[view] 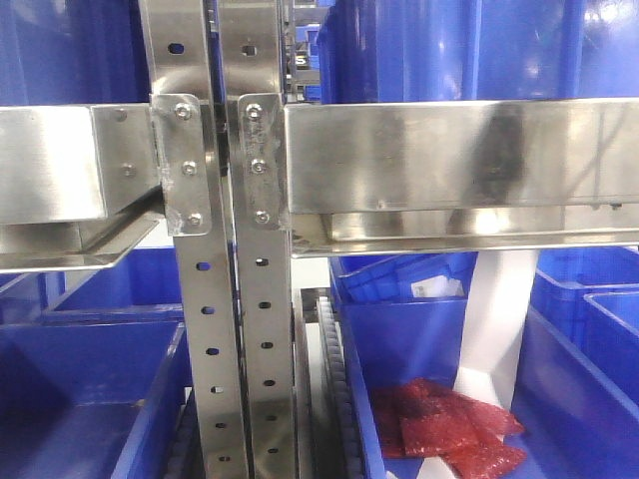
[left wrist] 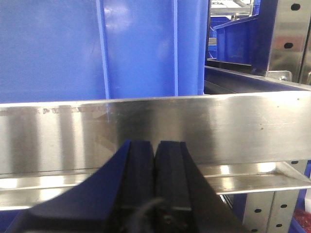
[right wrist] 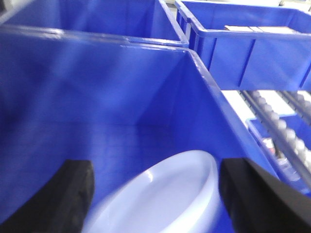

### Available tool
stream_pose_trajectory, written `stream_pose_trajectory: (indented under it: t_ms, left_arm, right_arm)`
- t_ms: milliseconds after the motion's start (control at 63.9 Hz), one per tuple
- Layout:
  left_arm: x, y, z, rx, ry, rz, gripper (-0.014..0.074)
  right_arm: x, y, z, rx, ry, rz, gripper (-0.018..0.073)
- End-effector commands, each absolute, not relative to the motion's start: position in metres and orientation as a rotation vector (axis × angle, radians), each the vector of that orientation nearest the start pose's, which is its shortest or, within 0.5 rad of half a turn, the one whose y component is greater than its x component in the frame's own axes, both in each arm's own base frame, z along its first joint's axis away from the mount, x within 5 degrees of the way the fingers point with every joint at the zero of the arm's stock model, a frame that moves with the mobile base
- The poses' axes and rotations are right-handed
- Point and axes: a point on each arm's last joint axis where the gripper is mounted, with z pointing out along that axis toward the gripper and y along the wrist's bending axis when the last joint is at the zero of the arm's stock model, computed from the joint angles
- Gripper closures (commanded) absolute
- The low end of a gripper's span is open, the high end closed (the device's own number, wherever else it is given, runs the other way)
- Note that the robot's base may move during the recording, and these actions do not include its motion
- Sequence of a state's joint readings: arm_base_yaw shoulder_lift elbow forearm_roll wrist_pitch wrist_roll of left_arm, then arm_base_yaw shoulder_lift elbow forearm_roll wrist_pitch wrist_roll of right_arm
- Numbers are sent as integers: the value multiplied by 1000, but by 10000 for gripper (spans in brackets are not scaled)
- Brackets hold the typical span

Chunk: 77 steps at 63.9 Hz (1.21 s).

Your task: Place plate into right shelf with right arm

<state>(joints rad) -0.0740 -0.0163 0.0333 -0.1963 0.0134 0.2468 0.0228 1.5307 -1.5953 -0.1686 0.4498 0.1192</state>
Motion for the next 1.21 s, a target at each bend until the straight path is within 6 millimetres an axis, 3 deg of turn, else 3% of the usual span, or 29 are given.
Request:
stream_pose_trajectory:
  t_ms: [0,172,219,266,407,579,689,876,1189]
  left_arm:
    - [55,-3,208,73,1421,-12,643]
    - [55,-3,208,73,1421,-12,643]
    - [55,-3,208,73,1421,-12,643]
    - [55,-3,208,73,1421,-12,643]
    - [55,-3,208,73,1421,-12,643]
    - [55,-3,208,73,1421,-12,643]
    - [55,-3,208,73,1421,-12,643]
    - [55,-3,208,73,1421,-12,643]
    - [55,-3,208,73,1421,-12,643]
  right_arm:
    - [323,1,490,28,1691,-27,19]
    - [271,4,510,49,1673,31,356]
    - [260,6,507,43,1674,37,448]
    - [238,8,511,34,1645,47,510]
    - [182,14,496,-9,1616,86,504]
    - [119,14,450,-47,1569,126,504]
    - [91,10,421,-48,1547,128,504]
    - [67,7,381,-49,1556,128,504]
    - [58,5,366,-48,1575,124,504]
